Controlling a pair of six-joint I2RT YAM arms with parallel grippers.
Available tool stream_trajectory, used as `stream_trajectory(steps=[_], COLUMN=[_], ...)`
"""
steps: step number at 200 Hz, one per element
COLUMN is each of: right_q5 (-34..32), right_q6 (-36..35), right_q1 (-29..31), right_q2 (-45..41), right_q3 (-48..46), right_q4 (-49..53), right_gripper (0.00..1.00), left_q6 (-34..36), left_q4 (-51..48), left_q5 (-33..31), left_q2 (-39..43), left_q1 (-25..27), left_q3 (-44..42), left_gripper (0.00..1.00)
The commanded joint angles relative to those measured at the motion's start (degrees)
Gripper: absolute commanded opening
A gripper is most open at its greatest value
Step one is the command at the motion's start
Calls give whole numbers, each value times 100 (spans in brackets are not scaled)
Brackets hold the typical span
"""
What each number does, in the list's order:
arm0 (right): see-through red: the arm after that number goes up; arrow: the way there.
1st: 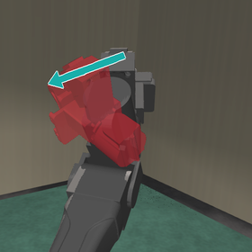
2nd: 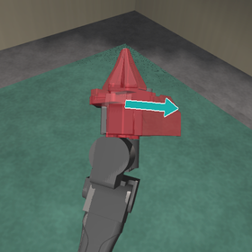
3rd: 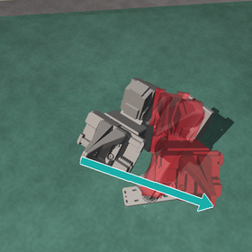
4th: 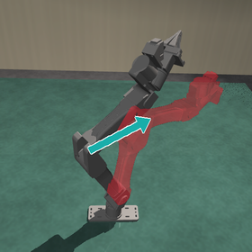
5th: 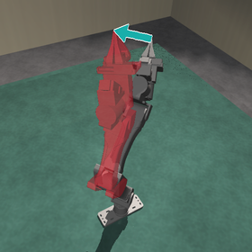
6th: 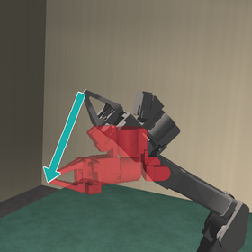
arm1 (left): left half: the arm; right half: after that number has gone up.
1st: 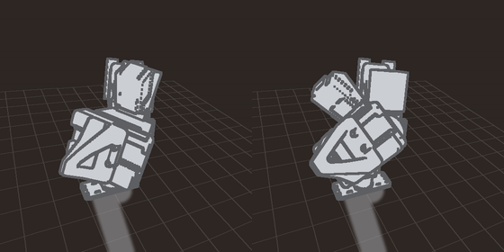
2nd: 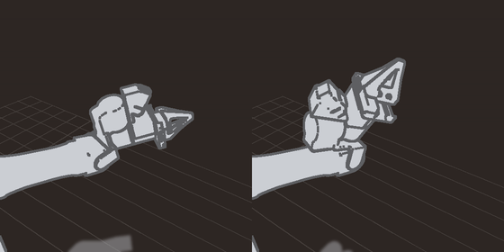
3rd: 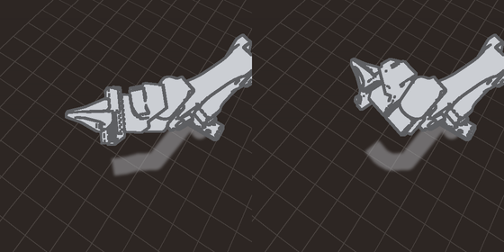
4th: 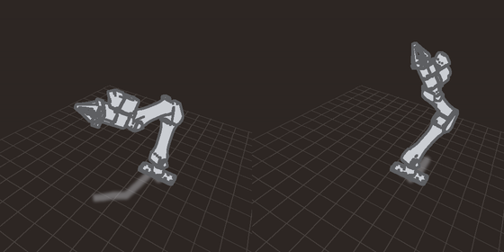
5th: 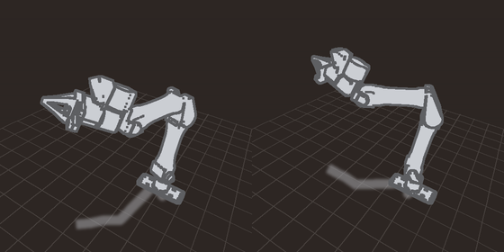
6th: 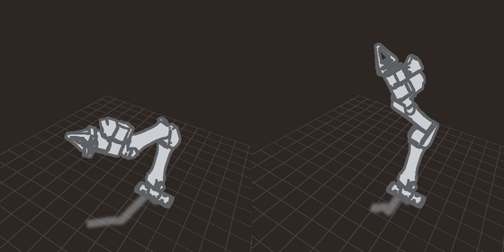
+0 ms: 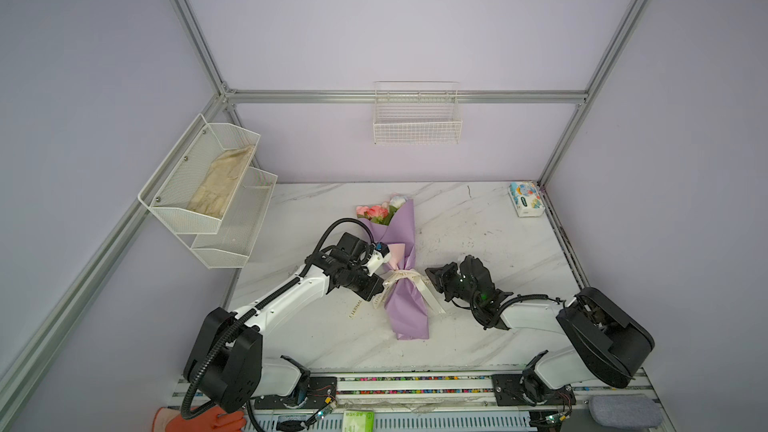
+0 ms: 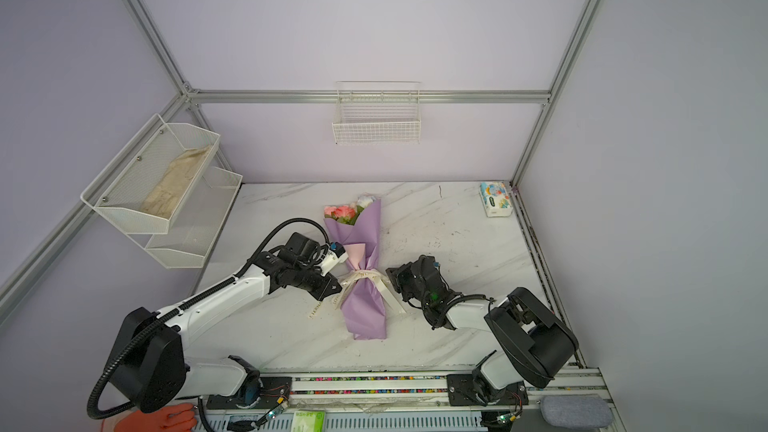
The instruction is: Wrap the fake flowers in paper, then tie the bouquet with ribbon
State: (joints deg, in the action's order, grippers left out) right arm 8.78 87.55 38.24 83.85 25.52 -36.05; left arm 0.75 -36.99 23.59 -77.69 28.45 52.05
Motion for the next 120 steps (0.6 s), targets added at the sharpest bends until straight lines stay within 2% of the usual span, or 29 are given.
stream_trajectory(steps=[1,13,38,60,120], right_q5=[-129,-209,-46,206,388], right_q6=[361,634,746,896,1209], right_q1=[-18,-18,-18,-9,19], right_q2=[-200,-275,-196,95,793], right_q3=[3,-209,-269,-288,-282], right_q4=[590,441,259,-157,-930], right_gripper=[35,46,53,54,55], left_q6=[161,151,152,179,176], left_q4=[70,72,86,72,50], left_q5=[32,45,50,66,40], left_q2=[176,169,153,106,114], left_q1=[-49,-50,-50,-49,-49], left_q3=[402,411,411,453,473], left_gripper=[0,0,0,0,0])
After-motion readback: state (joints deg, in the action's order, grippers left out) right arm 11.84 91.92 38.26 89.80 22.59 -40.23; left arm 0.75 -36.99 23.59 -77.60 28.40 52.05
